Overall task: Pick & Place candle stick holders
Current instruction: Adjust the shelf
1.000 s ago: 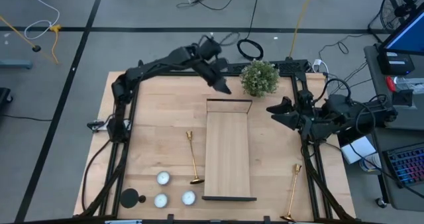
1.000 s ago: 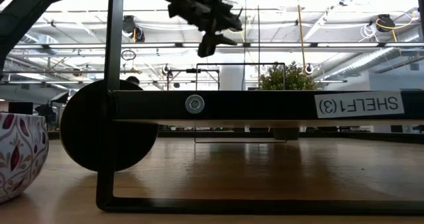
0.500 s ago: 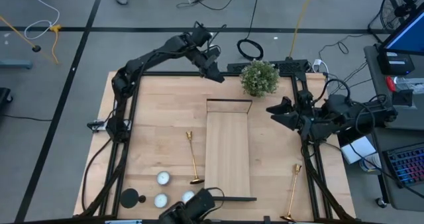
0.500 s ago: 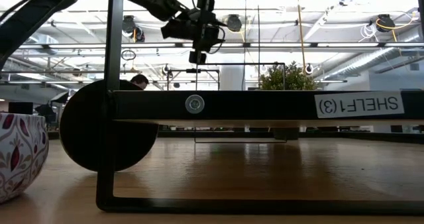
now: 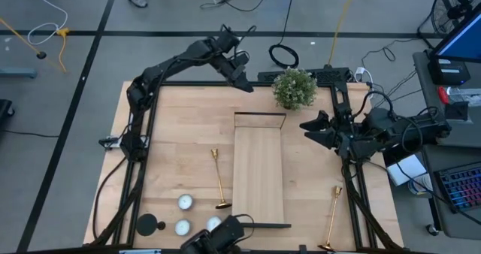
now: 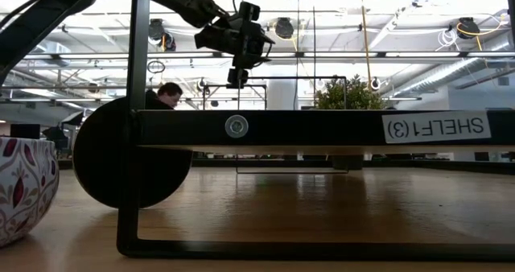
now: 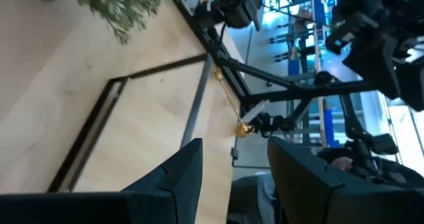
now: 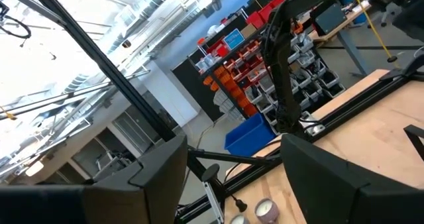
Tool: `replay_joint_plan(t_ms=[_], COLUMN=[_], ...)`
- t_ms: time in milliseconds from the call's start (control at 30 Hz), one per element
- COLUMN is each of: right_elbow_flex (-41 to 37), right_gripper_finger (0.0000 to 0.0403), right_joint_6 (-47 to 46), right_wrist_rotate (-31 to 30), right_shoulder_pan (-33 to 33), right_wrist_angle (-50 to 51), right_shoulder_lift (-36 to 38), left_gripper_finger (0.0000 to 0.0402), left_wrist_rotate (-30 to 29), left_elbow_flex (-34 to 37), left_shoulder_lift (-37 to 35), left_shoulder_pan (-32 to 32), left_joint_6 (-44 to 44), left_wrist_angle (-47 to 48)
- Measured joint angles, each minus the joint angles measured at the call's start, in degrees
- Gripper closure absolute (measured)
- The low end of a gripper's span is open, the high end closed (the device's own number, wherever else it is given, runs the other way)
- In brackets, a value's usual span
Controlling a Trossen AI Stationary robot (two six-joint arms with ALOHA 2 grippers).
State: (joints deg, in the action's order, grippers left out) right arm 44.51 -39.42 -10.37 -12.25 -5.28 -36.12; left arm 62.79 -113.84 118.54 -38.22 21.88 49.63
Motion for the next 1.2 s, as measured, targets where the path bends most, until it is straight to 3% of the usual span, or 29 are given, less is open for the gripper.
replay_joint_plan(t_ms=[333, 533, 733, 833, 1200], right_elbow_flex=[0.0, 0.0, 0.0, -0.1, -0.1], right_gripper_finger=[0.0161, 0.0161, 0.0161, 0.0161, 0.0161], right_joint_6=[-0.1, -0.3, -2.6, -4.7, -9.4], right_wrist_rotate=[0.0, 0.0, 0.0, 0.0, 0.0], right_shoulder_pan=[0.0, 0.0, 0.0, 0.0, 0.0], right_wrist_angle=[0.0, 3.2, 9.2, 12.2, 13.9], right_shoulder_lift=[0.0, 0.0, 0.0, 0.0, -0.5], left_gripper_finger=[0.0224, 0.0225, 0.0225, 0.0225, 0.0225], left_wrist_rotate=[-2.6, -2.2, -5.6, -9.6, -33.3], left_elbow_flex=[0.0, 0.0, 0.0, 0.0, 0.1], left_shoulder_lift=[-0.5, -5.1, -10.6, -12.5, -15.3], left_shoulder_pan=[1.5, 3.7, 6.8, 9.3, 24.3], left_joint_6=[-0.5, -5.8, -5.5, -2.7, 14.7], left_wrist_angle=[12.8, 24.8, 28.8, 29.0, 31.1])
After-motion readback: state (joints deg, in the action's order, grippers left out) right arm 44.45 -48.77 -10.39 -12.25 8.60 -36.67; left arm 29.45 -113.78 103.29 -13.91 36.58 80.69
